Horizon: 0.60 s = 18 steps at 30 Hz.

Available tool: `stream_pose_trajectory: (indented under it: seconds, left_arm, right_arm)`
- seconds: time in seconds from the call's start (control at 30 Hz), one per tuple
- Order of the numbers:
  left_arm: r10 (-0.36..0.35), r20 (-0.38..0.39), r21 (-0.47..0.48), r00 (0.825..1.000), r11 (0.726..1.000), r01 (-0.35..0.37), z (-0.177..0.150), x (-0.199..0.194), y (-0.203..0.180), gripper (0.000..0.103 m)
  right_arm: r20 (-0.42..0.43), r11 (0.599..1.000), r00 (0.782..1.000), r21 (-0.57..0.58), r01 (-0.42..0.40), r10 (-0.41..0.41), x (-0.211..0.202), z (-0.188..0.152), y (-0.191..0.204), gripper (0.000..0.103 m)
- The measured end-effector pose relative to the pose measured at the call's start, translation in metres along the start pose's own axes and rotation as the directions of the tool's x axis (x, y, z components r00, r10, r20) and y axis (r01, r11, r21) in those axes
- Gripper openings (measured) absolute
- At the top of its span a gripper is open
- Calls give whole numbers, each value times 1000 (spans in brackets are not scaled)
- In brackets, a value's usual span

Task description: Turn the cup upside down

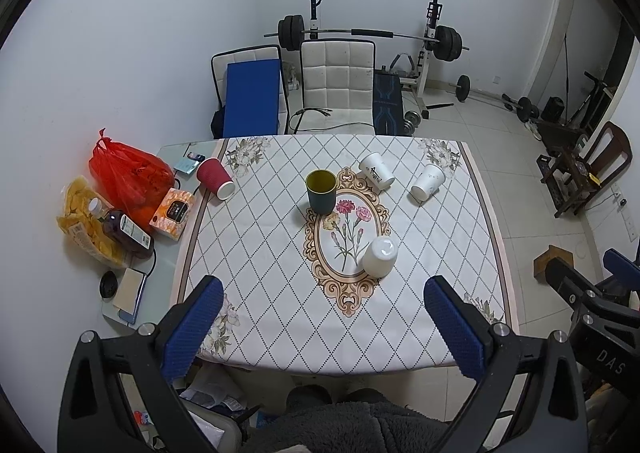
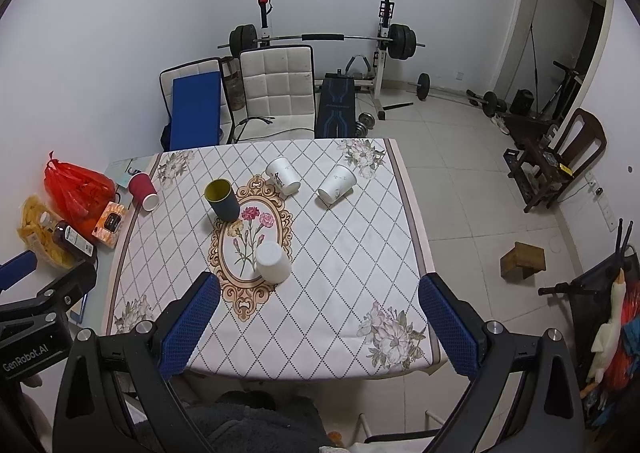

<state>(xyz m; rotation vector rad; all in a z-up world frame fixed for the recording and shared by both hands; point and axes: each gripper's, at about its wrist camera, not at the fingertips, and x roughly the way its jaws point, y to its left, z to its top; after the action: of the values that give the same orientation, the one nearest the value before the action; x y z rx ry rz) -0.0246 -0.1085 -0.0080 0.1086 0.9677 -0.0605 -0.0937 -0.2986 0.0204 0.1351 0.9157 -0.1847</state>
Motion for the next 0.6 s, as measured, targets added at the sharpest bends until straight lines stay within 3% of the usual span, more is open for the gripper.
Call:
stream_pose_trajectory:
  seconds: [0.6]
  left_arm:
    - [2,-4,-9,1000,1000,-2,-2,-1,3,103]
  right_arm:
    - [2,1000,1000,-21,-11,11,3,6,1,101]
